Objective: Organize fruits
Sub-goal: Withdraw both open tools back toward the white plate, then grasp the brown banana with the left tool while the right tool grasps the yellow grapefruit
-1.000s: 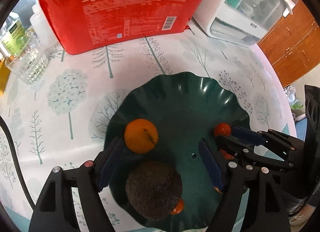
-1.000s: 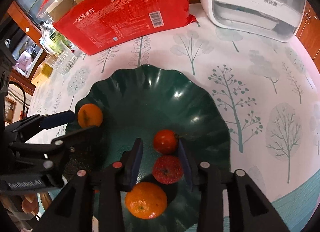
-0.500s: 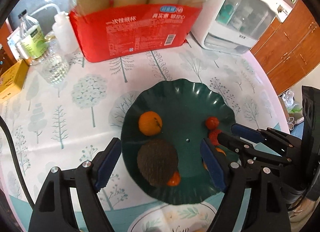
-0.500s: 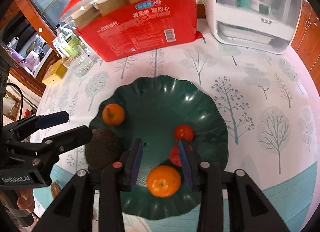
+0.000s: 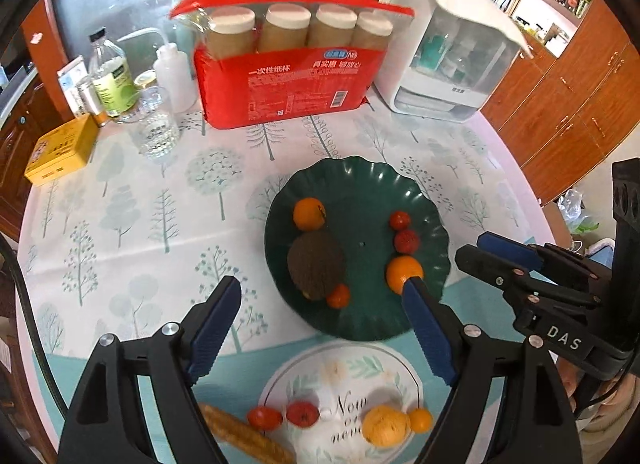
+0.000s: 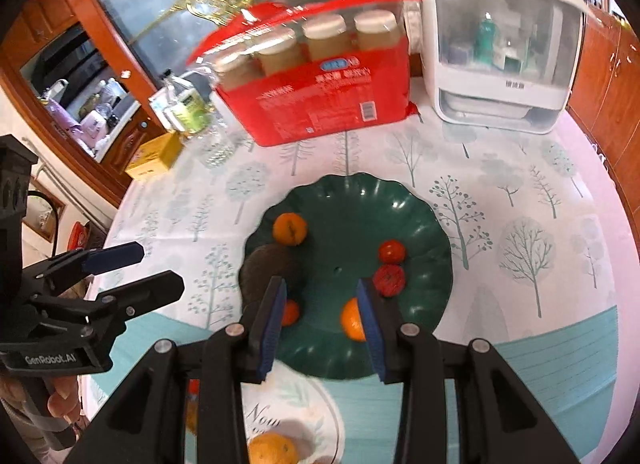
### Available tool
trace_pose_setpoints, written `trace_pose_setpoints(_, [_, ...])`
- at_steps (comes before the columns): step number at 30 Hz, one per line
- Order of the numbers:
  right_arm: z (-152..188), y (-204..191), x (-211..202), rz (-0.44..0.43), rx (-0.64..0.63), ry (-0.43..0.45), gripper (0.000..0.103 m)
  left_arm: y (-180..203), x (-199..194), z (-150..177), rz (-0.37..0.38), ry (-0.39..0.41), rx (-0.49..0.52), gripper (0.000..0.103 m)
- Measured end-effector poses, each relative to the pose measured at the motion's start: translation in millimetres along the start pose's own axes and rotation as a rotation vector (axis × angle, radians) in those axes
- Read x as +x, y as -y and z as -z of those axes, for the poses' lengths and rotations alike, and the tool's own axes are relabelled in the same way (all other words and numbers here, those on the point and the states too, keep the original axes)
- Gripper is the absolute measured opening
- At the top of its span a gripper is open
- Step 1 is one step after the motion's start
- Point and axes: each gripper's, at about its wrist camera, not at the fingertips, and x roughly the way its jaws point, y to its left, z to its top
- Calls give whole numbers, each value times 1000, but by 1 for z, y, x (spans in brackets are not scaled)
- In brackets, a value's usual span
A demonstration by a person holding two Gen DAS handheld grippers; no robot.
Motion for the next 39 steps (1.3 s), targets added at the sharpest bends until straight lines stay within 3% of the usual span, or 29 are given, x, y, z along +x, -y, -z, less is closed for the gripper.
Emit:
trace_pose_setpoints(13, [48, -50, -69, -99, -112, 69, 37, -7, -88, 65, -34, 88, -30, 88])
trace_pose_setpoints(22, [84, -71, -89, -108, -193, 99, 48, -13, -123, 106, -102, 149, -65, 89])
trace_pose_setpoints(32, [120, -71, -74, -51, -262, 91, 58, -13, -123, 152, -211, 229, -126, 93])
trace_pose_setpoints(39, [143, -64, -54, -21, -259, 78, 64, -19, -88, 184, -260, 211, -177, 93])
